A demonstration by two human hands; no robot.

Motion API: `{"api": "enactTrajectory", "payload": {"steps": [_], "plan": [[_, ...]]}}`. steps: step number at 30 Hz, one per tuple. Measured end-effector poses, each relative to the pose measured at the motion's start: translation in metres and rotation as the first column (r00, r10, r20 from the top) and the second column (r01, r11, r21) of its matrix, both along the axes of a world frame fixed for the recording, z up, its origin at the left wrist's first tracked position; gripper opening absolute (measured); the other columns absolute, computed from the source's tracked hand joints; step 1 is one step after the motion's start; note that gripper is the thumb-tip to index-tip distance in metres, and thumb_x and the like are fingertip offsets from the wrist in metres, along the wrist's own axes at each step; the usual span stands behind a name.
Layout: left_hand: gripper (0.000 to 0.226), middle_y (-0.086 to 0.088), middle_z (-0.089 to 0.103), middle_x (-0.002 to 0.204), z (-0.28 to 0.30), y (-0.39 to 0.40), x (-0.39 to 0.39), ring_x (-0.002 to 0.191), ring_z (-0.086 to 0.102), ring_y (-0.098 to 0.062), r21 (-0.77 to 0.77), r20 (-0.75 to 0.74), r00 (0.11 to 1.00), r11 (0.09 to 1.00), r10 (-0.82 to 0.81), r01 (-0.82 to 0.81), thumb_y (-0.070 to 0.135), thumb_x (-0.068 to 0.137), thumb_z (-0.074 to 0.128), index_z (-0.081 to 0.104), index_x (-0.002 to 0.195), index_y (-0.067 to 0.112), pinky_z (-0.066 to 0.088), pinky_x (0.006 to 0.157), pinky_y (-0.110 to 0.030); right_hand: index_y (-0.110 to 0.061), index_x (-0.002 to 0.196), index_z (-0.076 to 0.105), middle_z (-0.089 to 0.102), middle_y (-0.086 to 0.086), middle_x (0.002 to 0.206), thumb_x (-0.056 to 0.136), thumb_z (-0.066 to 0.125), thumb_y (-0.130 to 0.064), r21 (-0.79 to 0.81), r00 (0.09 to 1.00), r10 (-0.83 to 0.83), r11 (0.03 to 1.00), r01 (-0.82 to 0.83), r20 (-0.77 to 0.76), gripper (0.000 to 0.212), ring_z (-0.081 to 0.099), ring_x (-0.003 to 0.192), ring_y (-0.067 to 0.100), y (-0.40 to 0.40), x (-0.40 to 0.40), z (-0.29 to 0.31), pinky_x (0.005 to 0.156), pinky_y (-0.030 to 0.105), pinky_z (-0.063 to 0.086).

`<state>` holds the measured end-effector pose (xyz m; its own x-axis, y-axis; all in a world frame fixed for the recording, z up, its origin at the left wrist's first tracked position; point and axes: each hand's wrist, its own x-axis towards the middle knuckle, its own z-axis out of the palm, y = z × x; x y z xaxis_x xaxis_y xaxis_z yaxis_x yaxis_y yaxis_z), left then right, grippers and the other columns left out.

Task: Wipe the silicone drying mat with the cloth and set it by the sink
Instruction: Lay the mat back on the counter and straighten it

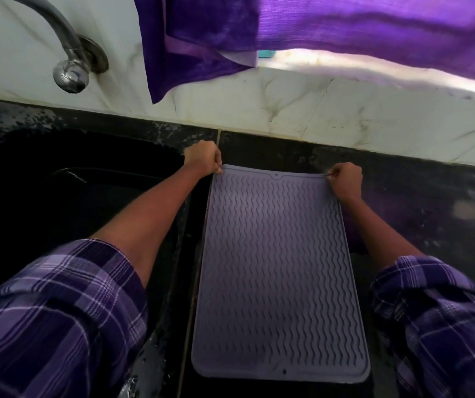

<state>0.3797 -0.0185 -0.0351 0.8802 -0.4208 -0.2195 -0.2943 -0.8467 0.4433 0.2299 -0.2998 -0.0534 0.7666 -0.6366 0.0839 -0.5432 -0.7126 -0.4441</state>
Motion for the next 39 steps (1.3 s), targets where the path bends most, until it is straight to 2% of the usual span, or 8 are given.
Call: {"api": "enactTrajectory", "payload": {"steps": [6,11,20,25,29,32,35,39], "plan": [[0.019,-0.006,0.073,0.105,-0.006,-0.003,-0.003,0.103,0.066,-0.023,-0.001,0.059,0.998,1.0,0.008,-0.008,0.022,0.078,0.078,0.074,0.095,0.016,0.05,0.084,-0.031,0.003,0.1,0.069,0.069,0.024,0.103,0.085,0.056,0.002,-0.002,0.998,-0.018,1.0,0.018,-0.052,0.02,0.065,0.096,0.035,0.001,-0.007,0.002,0.086,0.041,0.052],[0.026,-0.005,0.072,0.104,-0.004,0.007,-0.019,0.102,0.066,-0.022,-0.098,0.098,0.995,0.995,0.028,-0.019,0.023,0.08,0.075,0.068,0.103,0.012,0.047,0.082,-0.029,-0.006,0.125,0.054,0.052,0.021,0.126,0.088,0.057,-0.011,-0.086,0.99,-0.011,0.996,-0.001,-0.143,0.038,0.052,0.115,0.035,0.015,-0.041,0.005,0.091,0.044,0.048],[0.015,-0.003,0.073,0.096,0.008,0.049,-0.131,0.094,0.067,-0.017,-0.119,0.058,0.974,0.967,-0.218,0.224,0.017,0.079,0.075,0.07,0.091,0.008,0.048,0.079,-0.026,0.0,0.119,0.059,0.059,0.021,0.118,0.088,0.06,-0.014,0.04,0.994,0.101,0.994,-0.099,-0.045,0.034,0.056,0.109,0.034,0.081,-0.151,0.006,0.092,0.041,0.047],[0.024,-0.004,0.073,0.094,0.015,0.085,-0.224,0.091,0.067,-0.018,-0.11,-0.016,0.946,0.941,-0.324,0.32,0.02,0.073,0.08,0.069,0.089,0.007,0.04,0.068,-0.018,0.001,0.1,0.064,0.066,0.019,0.1,0.084,0.069,-0.022,0.14,0.979,0.203,0.969,-0.203,0.015,0.029,0.063,0.091,0.031,0.145,-0.238,0.003,0.079,0.036,0.049],[0.033,-0.001,0.073,0.1,0.012,0.108,-0.289,0.098,0.066,-0.017,0.043,-0.023,0.904,0.903,-0.427,0.428,0.034,0.071,0.081,0.069,0.094,0.013,0.038,0.071,-0.021,-0.006,0.09,0.065,0.066,0.011,0.093,0.079,0.072,-0.035,0.135,0.924,0.368,0.926,-0.353,-0.103,0.032,0.061,0.088,0.024,0.185,-0.291,0.003,0.075,0.031,0.047],[0.039,-0.003,0.069,0.113,0.007,0.116,-0.319,0.109,0.062,-0.021,0.241,0.015,0.868,0.844,-0.497,0.479,0.036,0.075,0.077,0.068,0.107,0.015,0.044,0.082,-0.025,-0.011,0.097,0.062,0.062,0.006,0.105,0.082,0.067,-0.037,0.087,0.846,0.465,0.884,-0.459,-0.262,0.03,0.056,0.1,0.021,0.2,-0.312,0.005,0.084,0.03,0.044],[0.037,-0.008,0.063,0.122,-0.001,0.119,-0.335,0.115,0.059,-0.026,0.437,0.041,0.832,0.759,-0.553,0.483,0.029,0.083,0.069,0.065,0.116,0.012,0.047,0.092,-0.036,-0.013,0.108,0.062,0.059,0.005,0.118,0.087,0.06,-0.031,0.041,0.821,0.46,0.879,-0.475,-0.339,0.028,0.053,0.109,0.021,0.206,-0.317,0.006,0.093,0.031,0.044],[0.027,-0.011,0.062,0.123,-0.006,0.12,-0.34,0.115,0.059,-0.028,0.526,0.12,0.797,0.719,-0.592,0.455,0.015,0.091,0.056,0.064,0.115,0.006,0.049,0.091,-0.039,-0.007,0.111,0.063,0.059,0.009,0.121,0.092,0.053,-0.025,-0.009,0.783,0.45,0.865,-0.502,-0.429,0.028,0.055,0.11,0.026,0.21,-0.306,0.013,0.092,0.035,0.045]]}}
